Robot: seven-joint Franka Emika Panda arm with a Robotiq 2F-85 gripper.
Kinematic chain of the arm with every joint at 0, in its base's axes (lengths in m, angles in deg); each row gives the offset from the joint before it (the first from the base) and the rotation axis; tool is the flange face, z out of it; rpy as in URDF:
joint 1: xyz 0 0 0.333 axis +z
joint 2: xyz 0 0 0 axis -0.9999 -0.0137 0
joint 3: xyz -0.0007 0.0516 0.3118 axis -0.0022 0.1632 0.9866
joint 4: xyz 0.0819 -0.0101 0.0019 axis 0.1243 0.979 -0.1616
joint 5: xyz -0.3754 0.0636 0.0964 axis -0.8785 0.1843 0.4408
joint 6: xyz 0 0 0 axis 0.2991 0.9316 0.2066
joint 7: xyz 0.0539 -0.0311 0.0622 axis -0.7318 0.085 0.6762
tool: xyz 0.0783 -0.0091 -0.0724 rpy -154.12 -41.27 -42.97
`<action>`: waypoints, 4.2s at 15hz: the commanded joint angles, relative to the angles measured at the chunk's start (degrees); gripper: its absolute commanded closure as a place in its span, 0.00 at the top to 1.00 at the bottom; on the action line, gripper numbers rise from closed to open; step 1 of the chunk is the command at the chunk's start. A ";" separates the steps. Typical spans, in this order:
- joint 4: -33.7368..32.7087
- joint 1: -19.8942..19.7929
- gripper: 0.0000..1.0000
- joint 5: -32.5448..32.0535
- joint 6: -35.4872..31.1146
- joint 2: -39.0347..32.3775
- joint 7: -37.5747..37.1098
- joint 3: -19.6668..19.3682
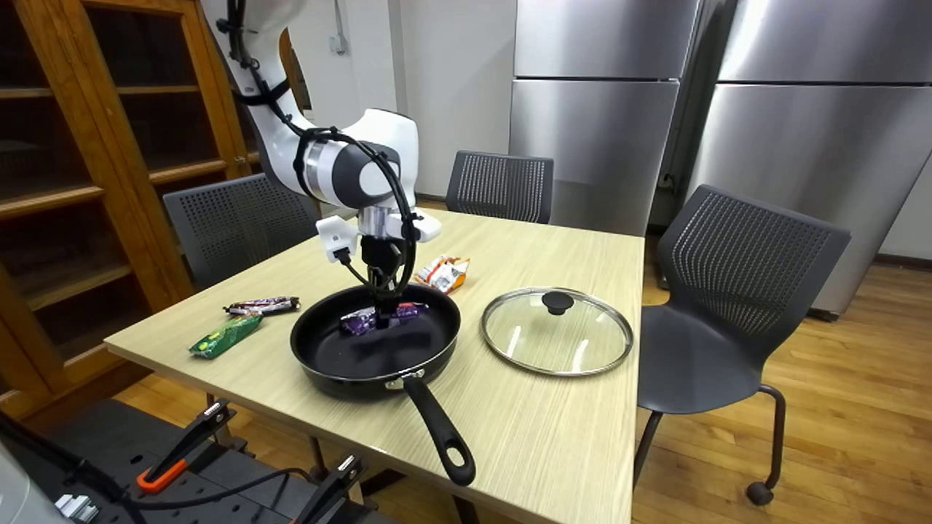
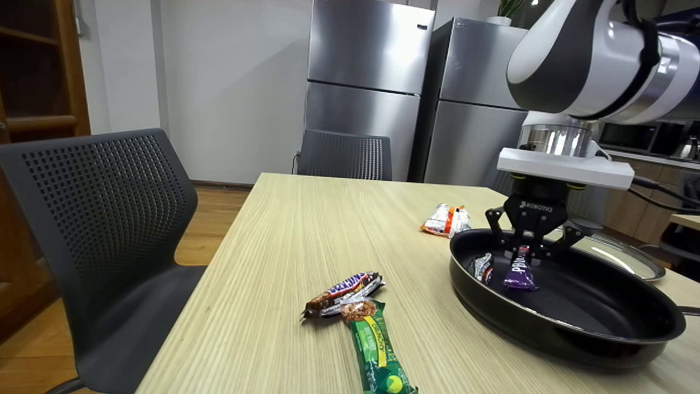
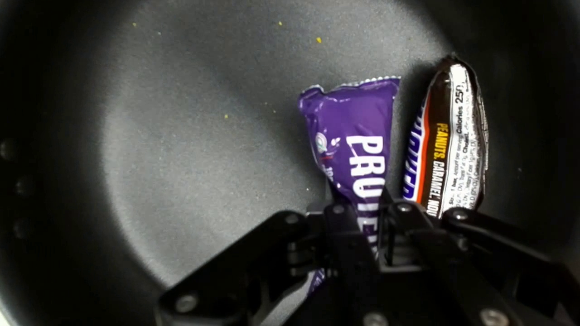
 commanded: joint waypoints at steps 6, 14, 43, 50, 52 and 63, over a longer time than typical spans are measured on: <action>-4.36 -0.32 0.43 1.00 2.28 -2.93 1.65 1.30; -0.06 2.04 0.96 -0.08 -0.52 1.95 -0.21 0.50; -11.96 19.13 1.00 -12.85 11.93 0.86 -16.82 7.28; -14.08 20.28 1.00 -16.63 14.78 -2.62 -10.18 10.10; -13.31 20.41 1.00 -16.91 13.88 -2.97 -7.40 10.57; -10.69 20.45 1.00 -16.26 13.76 -6.11 3.32 10.54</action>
